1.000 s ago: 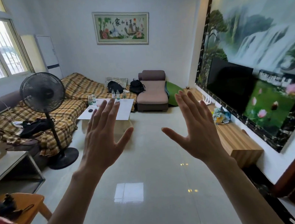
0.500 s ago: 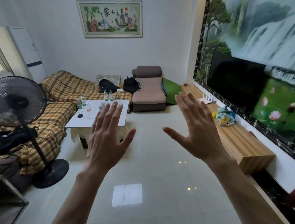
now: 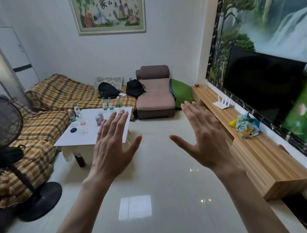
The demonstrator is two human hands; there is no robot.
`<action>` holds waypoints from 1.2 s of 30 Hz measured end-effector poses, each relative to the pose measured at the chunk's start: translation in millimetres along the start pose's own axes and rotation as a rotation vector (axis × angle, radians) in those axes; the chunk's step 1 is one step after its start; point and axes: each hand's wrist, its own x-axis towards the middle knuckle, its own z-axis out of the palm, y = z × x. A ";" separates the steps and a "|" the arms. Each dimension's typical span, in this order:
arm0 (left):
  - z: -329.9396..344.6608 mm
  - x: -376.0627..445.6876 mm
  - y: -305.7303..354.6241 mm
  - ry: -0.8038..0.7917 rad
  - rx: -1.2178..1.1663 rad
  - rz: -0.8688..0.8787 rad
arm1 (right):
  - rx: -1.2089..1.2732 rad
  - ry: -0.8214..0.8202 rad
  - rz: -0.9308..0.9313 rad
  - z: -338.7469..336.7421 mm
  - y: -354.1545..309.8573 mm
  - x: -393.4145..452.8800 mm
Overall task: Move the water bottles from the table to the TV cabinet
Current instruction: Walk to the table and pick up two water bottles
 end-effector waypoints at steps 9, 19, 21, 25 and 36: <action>107.2 126.8 -45.7 -0.005 0.031 -0.007 | 0.029 0.004 0.021 86.5 105.7 112.8; 197.7 223.8 -131.0 0.017 0.014 -0.090 | 0.064 -0.054 -0.021 206.6 156.0 234.6; 220.0 246.6 -156.0 0.028 0.012 -0.095 | 0.068 -0.051 -0.036 236.2 163.5 267.0; 261.1 299.4 -212.8 0.028 0.010 -0.110 | 0.081 -0.067 -0.057 297.0 175.2 338.9; 352.1 435.0 -347.8 0.007 -0.004 -0.138 | 0.078 -0.084 -0.037 428.3 213.4 492.0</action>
